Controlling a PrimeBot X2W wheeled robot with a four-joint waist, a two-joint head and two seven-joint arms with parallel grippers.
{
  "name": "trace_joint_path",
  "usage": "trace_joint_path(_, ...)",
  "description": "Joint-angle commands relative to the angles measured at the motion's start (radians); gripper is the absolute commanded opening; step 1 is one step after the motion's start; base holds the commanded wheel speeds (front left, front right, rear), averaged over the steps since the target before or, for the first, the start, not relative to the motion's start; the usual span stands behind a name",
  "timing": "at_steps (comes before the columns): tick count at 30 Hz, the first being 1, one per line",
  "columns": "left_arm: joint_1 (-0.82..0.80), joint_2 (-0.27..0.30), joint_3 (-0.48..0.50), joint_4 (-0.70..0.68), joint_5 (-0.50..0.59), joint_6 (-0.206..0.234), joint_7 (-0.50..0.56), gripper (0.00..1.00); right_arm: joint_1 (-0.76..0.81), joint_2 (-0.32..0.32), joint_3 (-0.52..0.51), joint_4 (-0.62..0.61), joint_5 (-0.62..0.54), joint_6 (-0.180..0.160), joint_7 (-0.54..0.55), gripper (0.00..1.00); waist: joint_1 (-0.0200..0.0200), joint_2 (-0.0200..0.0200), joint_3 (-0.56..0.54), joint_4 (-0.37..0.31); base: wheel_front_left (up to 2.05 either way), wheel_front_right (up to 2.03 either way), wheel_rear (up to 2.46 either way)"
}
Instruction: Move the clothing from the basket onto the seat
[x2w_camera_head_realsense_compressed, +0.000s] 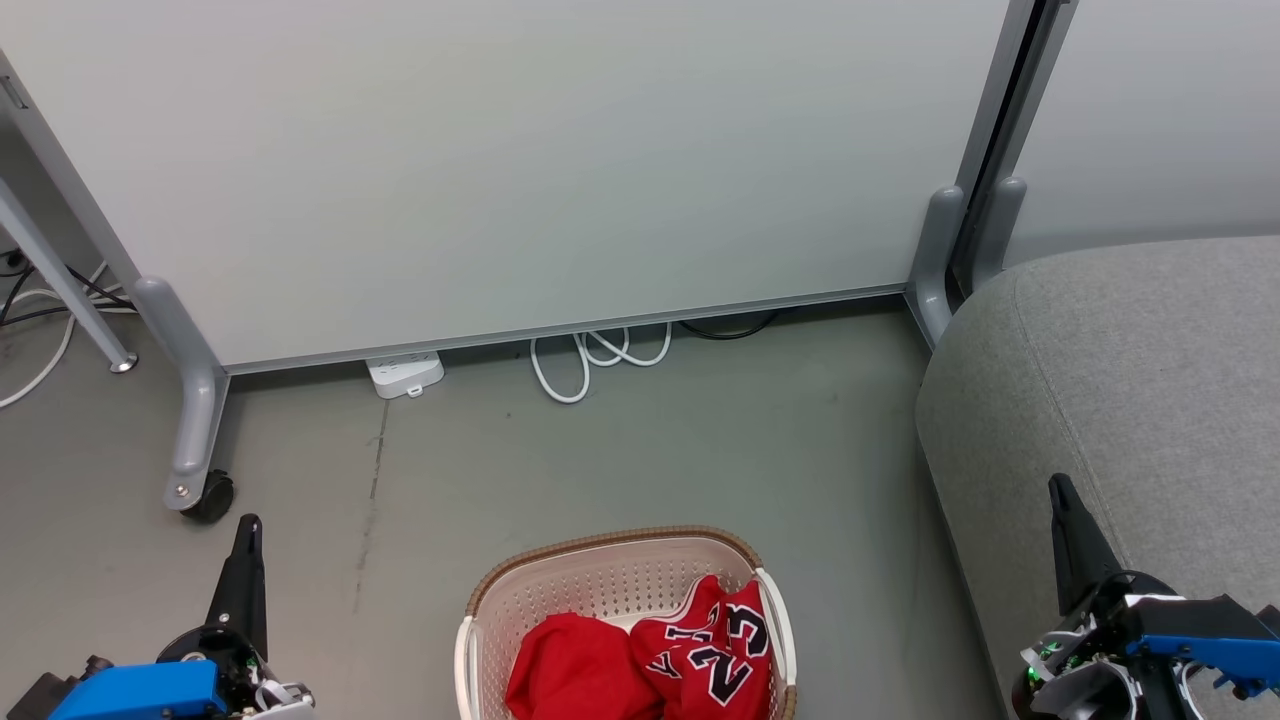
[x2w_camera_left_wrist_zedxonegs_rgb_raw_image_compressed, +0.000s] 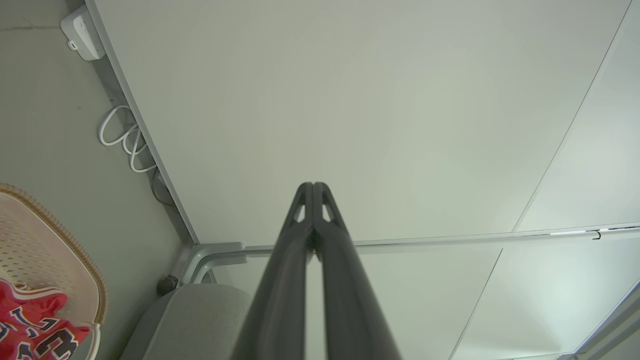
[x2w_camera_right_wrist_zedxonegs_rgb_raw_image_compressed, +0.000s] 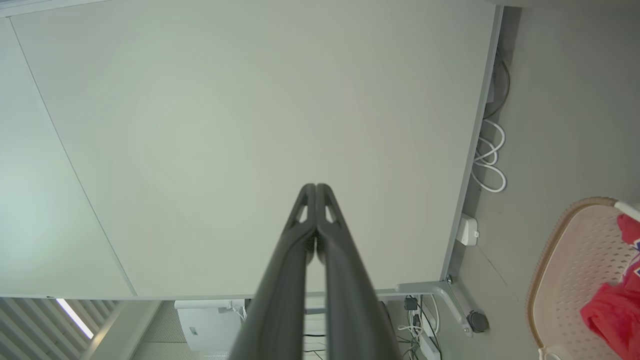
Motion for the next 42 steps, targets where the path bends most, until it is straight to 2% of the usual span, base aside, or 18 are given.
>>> trace_joint_path(1,-0.012,0.005,0.001,-0.002,-0.003,-0.004,0.004,0.00,-0.011,0.002,-0.001,-0.003,0.003,0.000,0.002,0.00,0.0000,-0.0001,0.000,0.000,0.00,0.00,0.00)
trace_joint_path(2,-0.012,0.005,0.001,-0.002,-0.003,-0.004,0.004,0.00,-0.011,0.002,-0.001,-0.003,0.003,0.000,0.002,0.00,0.0000,-0.0001,0.000,0.000,0.00,0.00,0.00)
trace_joint_path(3,0.000,0.000,0.000,0.000,0.000,0.000,0.000,1.00,0.000,0.000,0.000,0.000,0.000,0.000,0.000,1.00,0.0000,-0.0001,0.000,0.000,0.00,0.00,0.00)
trace_joint_path(11,0.017,-0.010,-0.015,0.028,0.016,0.003,-0.020,1.00,0.025,0.003,0.008,0.031,-0.018,0.000,-0.020,1.00,0.0000,-0.0001,0.001,0.000,0.00,0.00,0.00)
trace_joint_path(17,0.002,-0.008,-0.022,0.025,0.078,0.003,-0.050,1.00,0.017,0.003,0.013,0.025,-0.080,0.000,-0.050,1.00,0.0000,-0.0001,0.002,0.001,0.00,0.00,0.00)
trace_joint_path(42,-0.034,-0.004,-0.112,-0.043,0.567,0.059,-0.152,1.00,0.000,-0.006,0.076,-0.021,-0.524,0.000,-0.152,1.00,0.0000,-0.0001,0.008,0.005,0.00,0.00,0.00)
